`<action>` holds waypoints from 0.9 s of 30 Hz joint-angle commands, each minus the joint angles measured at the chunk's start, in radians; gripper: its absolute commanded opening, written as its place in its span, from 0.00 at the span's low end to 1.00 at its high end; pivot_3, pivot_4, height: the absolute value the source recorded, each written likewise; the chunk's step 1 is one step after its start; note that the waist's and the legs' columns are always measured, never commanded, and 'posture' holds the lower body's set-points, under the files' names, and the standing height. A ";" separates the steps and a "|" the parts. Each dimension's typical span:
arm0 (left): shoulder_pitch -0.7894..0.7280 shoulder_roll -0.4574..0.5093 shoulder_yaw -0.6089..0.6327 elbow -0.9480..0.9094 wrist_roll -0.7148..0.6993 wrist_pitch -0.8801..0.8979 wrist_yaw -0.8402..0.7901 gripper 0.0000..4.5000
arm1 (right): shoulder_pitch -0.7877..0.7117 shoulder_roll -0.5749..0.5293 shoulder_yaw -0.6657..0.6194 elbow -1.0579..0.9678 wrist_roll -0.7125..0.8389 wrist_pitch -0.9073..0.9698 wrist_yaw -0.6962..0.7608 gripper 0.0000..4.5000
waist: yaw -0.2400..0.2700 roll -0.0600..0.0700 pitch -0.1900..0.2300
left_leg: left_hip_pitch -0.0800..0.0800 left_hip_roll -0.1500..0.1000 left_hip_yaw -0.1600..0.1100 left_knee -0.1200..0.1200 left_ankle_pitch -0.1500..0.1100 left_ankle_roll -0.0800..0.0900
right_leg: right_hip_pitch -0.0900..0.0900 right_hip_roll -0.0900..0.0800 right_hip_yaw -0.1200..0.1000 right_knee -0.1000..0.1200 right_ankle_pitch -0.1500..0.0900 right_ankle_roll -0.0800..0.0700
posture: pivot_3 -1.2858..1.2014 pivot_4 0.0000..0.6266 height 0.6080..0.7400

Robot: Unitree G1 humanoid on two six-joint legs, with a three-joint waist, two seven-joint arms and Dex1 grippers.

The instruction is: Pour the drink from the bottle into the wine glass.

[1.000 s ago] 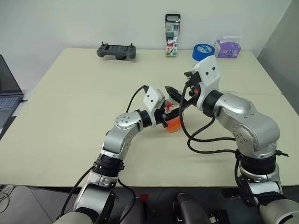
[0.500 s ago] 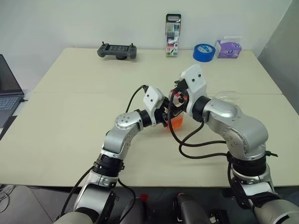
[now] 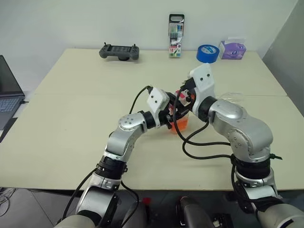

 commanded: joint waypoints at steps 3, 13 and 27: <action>-0.022 0.008 0.020 -0.028 -0.007 -0.029 -0.006 0.41 | 0.041 -0.047 -0.109 -0.100 0.020 0.044 -0.004 1.00 | 0.000 0.000 0.000 | 0.000 0.000 0.000 0.000 0.000 0.000 | 0.000 0.000 0.000 0.000 0.000 0.000 | 0.52 0.24 1.00; -0.032 0.004 0.015 -0.008 -0.004 -0.039 -0.013 0.41 | 0.060 -0.043 -0.092 -0.151 0.064 0.067 -0.001 1.00 | -0.001 0.000 0.000 | 0.000 0.000 0.000 0.000 0.000 0.000 | 0.000 0.002 0.000 0.001 0.000 0.000 | 0.52 0.24 1.00; -0.018 0.012 0.018 -0.022 -0.002 -0.036 -0.015 0.41 | 0.043 -0.014 -0.094 -0.222 0.107 0.112 0.004 0.40 | 0.000 0.000 0.000 | 0.000 0.000 0.000 0.000 0.000 0.000 | 0.000 0.002 0.000 0.000 0.000 0.000 | 0.52 0.24 1.00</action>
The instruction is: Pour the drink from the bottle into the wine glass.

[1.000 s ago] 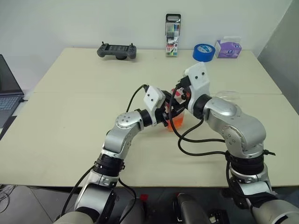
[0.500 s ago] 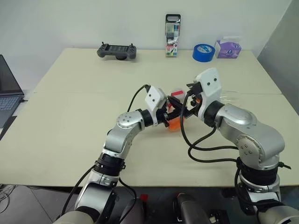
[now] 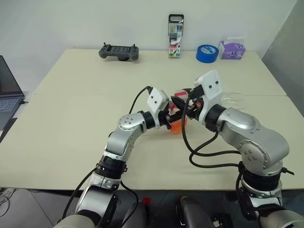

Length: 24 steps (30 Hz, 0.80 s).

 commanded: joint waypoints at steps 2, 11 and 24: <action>-0.015 0.006 0.017 -0.036 -0.004 -0.027 0.000 0.41 | -0.034 -0.030 -0.039 -0.081 0.034 0.025 0.016 0.40 | 0.000 0.000 0.000 | 0.000 0.000 0.000 0.000 0.000 0.000 | 0.000 0.000 0.000 0.000 0.000 0.000 | 0.52 0.24 1.00; -0.012 0.002 0.014 -0.030 -0.002 -0.029 -0.006 0.41 | -0.038 -0.089 -0.113 -0.098 0.214 -0.005 0.174 0.40 | 0.000 0.000 0.000 | 0.000 0.000 0.000 0.000 0.000 0.000 | 0.000 0.000 0.000 0.000 0.000 0.000 | 0.52 0.24 1.00; -0.013 0.011 0.015 -0.021 -0.003 -0.030 -0.006 0.41 | 0.046 -0.030 -0.326 -0.032 0.244 -0.047 -0.059 0.38 | 0.001 0.000 0.000 | 0.000 0.000 0.000 0.000 0.000 0.001 | 0.000 0.000 0.000 0.000 0.000 0.000 | 0.52 0.24 1.00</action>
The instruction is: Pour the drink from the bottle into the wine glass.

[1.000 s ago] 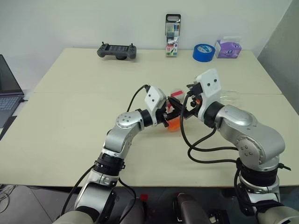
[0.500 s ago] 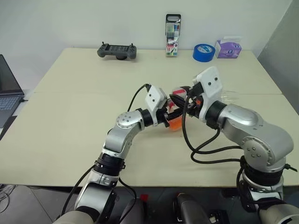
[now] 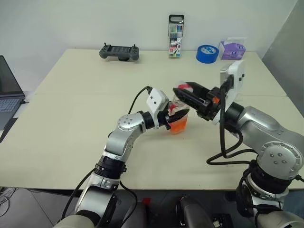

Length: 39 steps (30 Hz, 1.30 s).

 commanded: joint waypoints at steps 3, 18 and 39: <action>-0.021 0.005 0.020 -0.016 -0.005 -0.020 0.002 0.41 | 0.180 -0.108 -0.051 0.048 -0.258 -0.066 -0.215 0.38 | 0.007 -0.001 0.000 | -0.001 -0.001 0.000 0.000 0.000 0.000 | 0.000 -0.001 0.000 -0.001 0.000 0.000 | 0.52 0.24 1.00; -0.054 0.004 0.040 0.043 0.011 -0.051 0.009 0.41 | 0.445 0.048 -0.066 0.211 -0.467 -0.215 -0.361 0.97 | -0.001 0.001 -0.001 | 0.002 0.001 0.006 -0.001 0.000 0.000 | 0.001 0.002 0.003 0.000 0.000 0.000 | 0.52 0.24 1.00; -0.234 0.067 0.256 0.461 0.094 -0.271 0.317 0.41 | 0.406 -0.051 0.056 0.254 -0.604 -0.226 -0.286 1.00 | 0.000 0.001 -0.001 | 0.001 0.000 0.006 -0.001 0.000 0.000 | 0.000 0.002 0.002 0.000 0.000 0.000 | 0.52 0.24 1.00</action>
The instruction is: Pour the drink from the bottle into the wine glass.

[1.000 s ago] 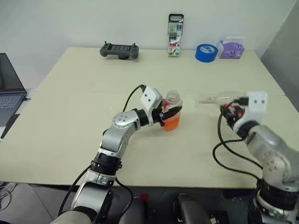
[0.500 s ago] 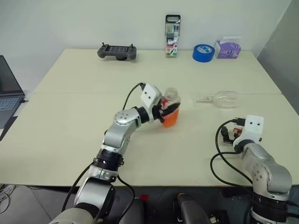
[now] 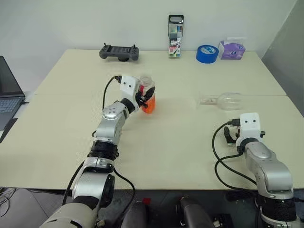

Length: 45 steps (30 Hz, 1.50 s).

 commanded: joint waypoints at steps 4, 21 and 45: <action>-0.092 0.049 0.090 0.093 0.011 -0.048 0.126 0.41 | -0.014 0.019 -0.042 0.037 0.012 -0.019 0.037 1.00 | 0.001 0.000 0.000 | 0.000 0.000 -0.001 0.000 0.000 0.000 | 0.000 0.000 -0.001 0.000 0.000 0.000 | 0.52 0.24 1.00; -0.090 0.107 0.176 0.228 0.015 -0.087 0.239 0.41 | -0.122 0.000 -0.009 -0.159 0.024 0.123 0.052 1.00 | -0.003 0.000 0.000 | 0.000 0.000 -0.002 0.000 0.000 0.000 | -0.001 -0.001 -0.001 0.001 0.001 0.000 | 0.52 0.24 1.00; -0.006 0.097 0.185 0.149 -0.007 -0.005 0.267 0.99 | -0.250 -0.025 0.146 -0.127 0.105 0.155 0.238 1.00 | -0.002 0.000 0.000 | 0.000 0.000 -0.005 0.000 0.000 0.000 | -0.001 -0.002 -0.002 0.001 0.001 0.000 | 0.52 0.24 1.00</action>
